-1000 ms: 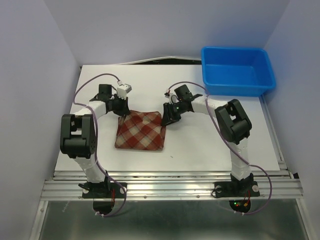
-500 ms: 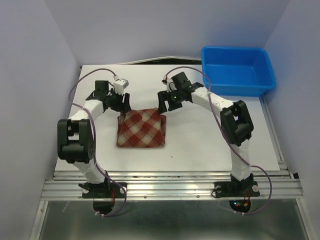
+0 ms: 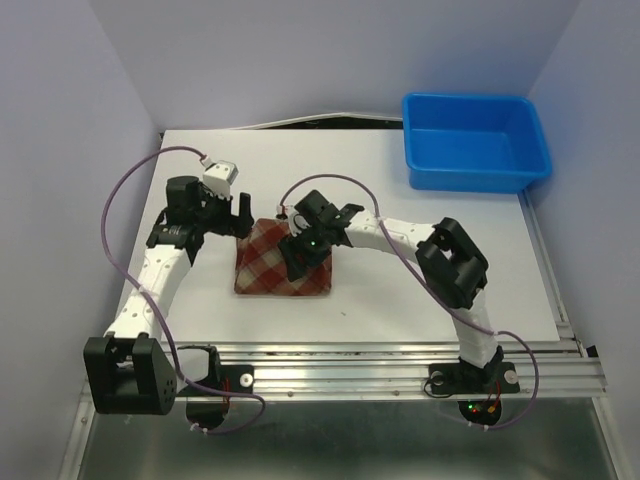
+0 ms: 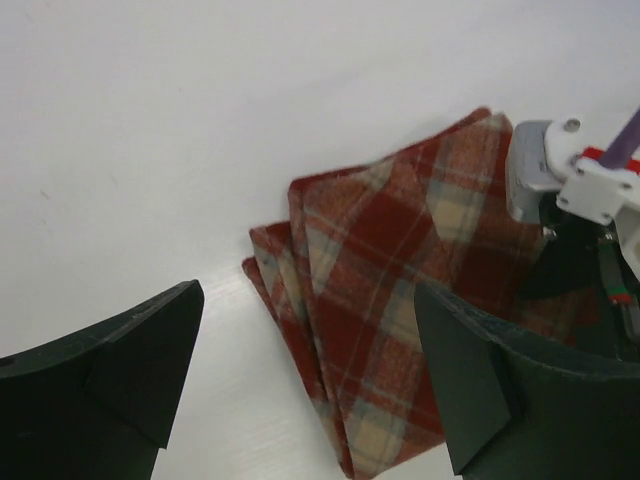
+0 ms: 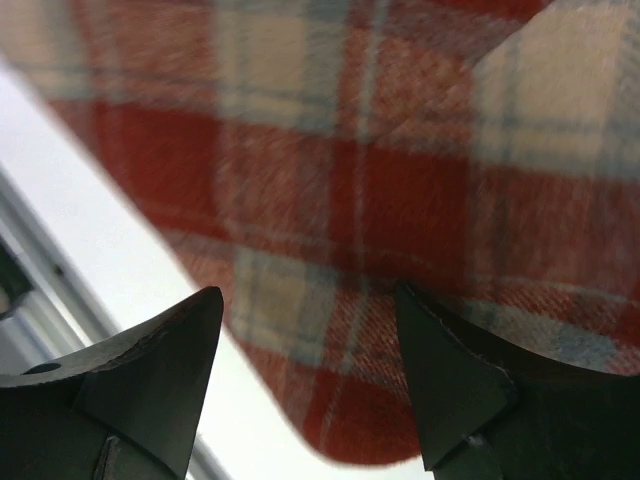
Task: Fold and stack the skirts
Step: Fold the skirt, then neatly place the folded skirt to the corner
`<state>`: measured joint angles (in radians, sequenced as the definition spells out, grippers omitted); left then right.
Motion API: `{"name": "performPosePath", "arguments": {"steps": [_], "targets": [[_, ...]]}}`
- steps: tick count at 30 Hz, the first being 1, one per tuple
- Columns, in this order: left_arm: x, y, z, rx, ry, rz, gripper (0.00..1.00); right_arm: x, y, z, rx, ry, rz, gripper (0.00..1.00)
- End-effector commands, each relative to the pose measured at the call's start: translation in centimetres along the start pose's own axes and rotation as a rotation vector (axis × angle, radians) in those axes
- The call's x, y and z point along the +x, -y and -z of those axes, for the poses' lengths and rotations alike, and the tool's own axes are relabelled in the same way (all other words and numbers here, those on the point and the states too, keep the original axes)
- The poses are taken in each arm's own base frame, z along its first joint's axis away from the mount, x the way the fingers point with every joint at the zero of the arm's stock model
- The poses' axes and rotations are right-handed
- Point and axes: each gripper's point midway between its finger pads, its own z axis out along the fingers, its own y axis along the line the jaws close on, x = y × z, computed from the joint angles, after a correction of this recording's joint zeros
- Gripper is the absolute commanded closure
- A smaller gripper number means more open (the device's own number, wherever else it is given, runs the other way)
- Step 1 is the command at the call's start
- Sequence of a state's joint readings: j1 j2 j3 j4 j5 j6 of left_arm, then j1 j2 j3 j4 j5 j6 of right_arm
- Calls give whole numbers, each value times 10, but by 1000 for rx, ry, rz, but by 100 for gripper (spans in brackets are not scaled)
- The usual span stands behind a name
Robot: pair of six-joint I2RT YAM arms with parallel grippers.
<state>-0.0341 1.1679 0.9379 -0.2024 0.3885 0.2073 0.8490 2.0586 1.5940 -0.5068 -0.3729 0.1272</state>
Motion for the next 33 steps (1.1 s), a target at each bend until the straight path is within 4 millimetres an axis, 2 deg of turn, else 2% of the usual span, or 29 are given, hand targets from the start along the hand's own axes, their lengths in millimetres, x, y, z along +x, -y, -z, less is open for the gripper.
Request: {"name": "performPosePath", "arguments": {"steps": [1,2,4,8,9,12,13,15,16,19,20,22,23,25,27,29,33], "targets": [[50,8,0,-53,-134,109,1,27,39,-23,68,-50,-61,25],[57,13,-1,-47,-155,121,1,34,42,-31,68,-68,-84,25],[60,19,-5,-52,-171,129,1,34,42,-38,56,-66,-104,24],[61,47,-16,-28,-193,119,1,5,35,-34,43,-12,-95,23],[64,61,-21,-11,-211,134,1,-16,23,-19,15,33,-77,21],[67,75,-28,2,-230,179,1,-48,7,12,5,125,-51,18],[72,77,-35,-4,-252,184,1,-63,3,32,9,176,-44,15],[78,73,-44,-52,-298,232,1,-71,10,53,34,217,-68,12],[87,73,-54,-55,-377,243,2,-69,19,70,59,232,-91,9],[98,75,-68,-57,-456,270,2,-53,45,91,142,240,-142,4],[94,80,-71,-31,-448,288,2,-36,61,101,182,230,-176,3],[88,88,-72,1,-419,308,1,-17,72,107,213,213,-196,3],[81,96,-72,12,-384,313,1,-3,84,116,252,208,-216,2],[78,103,-71,13,-367,321,2,7,96,125,279,210,-245,2],[85,110,-72,-19,-380,331,1,13,112,138,292,224,-293,2],[96,106,-76,-73,-398,320,1,12,124,151,303,248,-327,2],[144,95,-97,-154,-561,301,1,12,133,163,325,270,-346,2]]}}
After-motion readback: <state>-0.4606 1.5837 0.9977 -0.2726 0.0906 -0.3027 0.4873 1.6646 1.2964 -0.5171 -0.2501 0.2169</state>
